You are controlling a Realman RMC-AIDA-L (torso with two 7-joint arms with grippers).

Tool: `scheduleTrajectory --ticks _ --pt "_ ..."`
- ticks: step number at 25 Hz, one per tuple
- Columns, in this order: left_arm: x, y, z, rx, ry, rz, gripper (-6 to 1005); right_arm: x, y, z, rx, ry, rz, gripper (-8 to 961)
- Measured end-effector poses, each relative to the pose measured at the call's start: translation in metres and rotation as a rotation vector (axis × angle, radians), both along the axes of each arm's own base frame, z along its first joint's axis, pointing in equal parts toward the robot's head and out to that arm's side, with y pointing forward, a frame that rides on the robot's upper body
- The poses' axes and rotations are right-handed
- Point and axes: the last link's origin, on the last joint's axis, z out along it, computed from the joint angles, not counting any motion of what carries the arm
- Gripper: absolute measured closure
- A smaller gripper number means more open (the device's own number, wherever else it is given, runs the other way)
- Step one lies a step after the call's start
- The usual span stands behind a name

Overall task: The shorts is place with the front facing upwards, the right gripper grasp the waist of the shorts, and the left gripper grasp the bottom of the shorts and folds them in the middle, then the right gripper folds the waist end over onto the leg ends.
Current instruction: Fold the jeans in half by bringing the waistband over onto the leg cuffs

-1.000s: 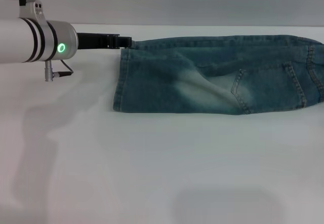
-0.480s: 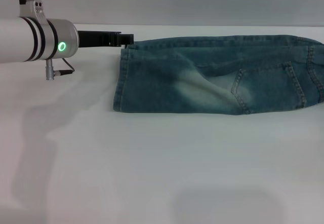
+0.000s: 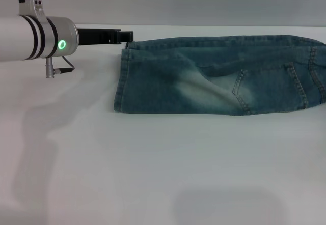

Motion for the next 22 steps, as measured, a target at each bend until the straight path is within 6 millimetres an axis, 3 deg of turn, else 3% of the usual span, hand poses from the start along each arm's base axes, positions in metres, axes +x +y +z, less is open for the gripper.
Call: scheduleTrajectory --ticks 11,14,22 --pt "-0.001 0.001 0.001 0.007 0.0 0.0 391 0.0 0.0 0.0 -0.001 -0.011 0.005 819" --pt "0.0 0.001 0.001 0.013 0.004 -0.007 391 -0.002 0.0 0.001 0.005 -0.014 0.019 893" --pt "-0.004 -0.001 -0.003 0.039 0.012 -0.017 392 -0.033 0.011 0.017 0.058 -0.034 0.198 893"
